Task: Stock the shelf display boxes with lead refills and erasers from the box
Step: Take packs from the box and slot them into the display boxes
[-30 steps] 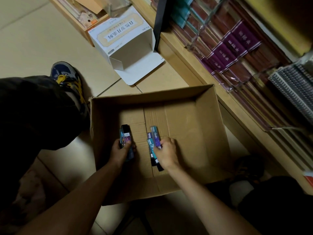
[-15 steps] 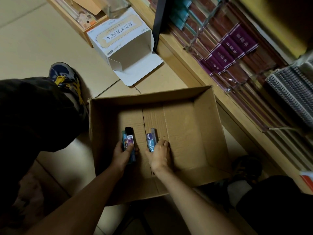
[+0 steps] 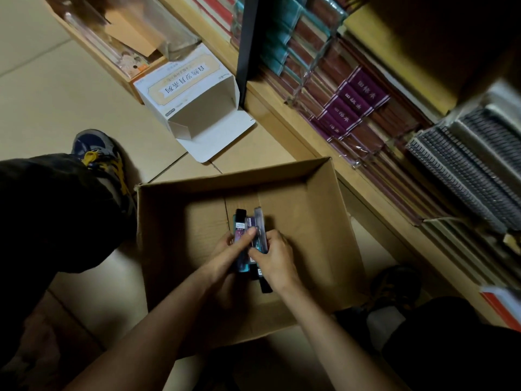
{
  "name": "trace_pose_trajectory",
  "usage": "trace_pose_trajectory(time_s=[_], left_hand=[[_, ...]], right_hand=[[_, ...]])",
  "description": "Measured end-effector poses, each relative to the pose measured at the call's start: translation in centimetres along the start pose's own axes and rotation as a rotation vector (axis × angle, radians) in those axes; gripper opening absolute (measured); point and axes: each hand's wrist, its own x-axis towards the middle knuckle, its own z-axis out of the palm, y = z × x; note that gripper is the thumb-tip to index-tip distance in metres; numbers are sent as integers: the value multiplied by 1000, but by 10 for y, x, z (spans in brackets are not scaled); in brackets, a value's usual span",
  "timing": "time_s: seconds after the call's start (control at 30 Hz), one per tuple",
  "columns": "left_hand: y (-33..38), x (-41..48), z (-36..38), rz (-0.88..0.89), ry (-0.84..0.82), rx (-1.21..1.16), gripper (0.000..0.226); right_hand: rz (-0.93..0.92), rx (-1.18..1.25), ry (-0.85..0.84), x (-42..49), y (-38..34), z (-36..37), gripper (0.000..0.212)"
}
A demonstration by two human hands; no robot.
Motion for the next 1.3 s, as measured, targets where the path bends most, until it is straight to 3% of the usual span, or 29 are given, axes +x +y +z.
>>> trace_pose_trajectory(time_s=[0.1,0.27,0.4,0.53,0.73,0.87,1.03,1.17,1.3], left_hand=[[23,-6,12,49,-22,105,28],[62,-25,30,156,-59,129,49],[95,-50,55,312,-46,131,41],[127,-82,76,461,-86,134,59],[167,-118,93,597,-124,94,50],[199,-139,105,646,-116,99,32],[244,-162,119,740,-125,124,6],[277,-184,122,789,-144,142,12],[301,-192,118,810,-114,106,36]], right_hand=[[-37,46,-14,-9,-12,-19,38],[-223,139,42,-30,-33,-56,38],[-309,239,201,-48,-59,-75,43],[-334,359,312,-62,-92,-100,43],[-479,576,138,-90,-122,-148,39],[-555,473,181,-104,-138,-181,33],[-682,309,417,-118,-168,-244,12],[-753,216,543,-128,-197,-297,15],[-782,179,622,-131,-225,-339,10]])
